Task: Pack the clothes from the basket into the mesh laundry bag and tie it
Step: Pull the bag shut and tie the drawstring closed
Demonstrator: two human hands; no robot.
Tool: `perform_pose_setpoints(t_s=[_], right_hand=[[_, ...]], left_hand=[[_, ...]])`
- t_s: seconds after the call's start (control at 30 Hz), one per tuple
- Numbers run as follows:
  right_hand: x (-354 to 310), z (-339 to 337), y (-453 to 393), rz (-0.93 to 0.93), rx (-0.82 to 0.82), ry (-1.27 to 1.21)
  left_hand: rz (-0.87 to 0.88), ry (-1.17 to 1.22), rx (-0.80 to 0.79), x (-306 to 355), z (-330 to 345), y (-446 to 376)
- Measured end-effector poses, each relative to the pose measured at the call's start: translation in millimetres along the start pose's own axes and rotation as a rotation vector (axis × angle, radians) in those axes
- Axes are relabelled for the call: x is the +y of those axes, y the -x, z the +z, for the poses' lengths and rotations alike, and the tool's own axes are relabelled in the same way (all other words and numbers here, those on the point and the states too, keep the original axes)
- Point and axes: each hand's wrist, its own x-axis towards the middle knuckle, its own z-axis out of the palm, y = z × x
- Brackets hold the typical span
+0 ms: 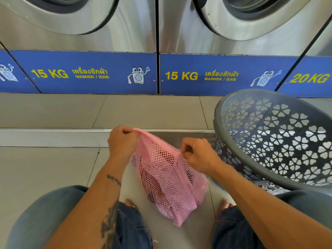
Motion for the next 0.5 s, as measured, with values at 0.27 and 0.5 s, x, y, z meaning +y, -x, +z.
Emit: perform_pose_setpoints(t_s=[0.27,0.5], right_hand=[[-5.2,-2.5,-3.8,0.022,0.06,-0.155],[3.7,2.2,1.6,0.033,-0.042,-0.043]], left_hand=[[0.649,-0.686,-0.305,-3.9,29.4,34.9],[0.473,-0.499,-0.1,-4.2,14.5,11.1]])
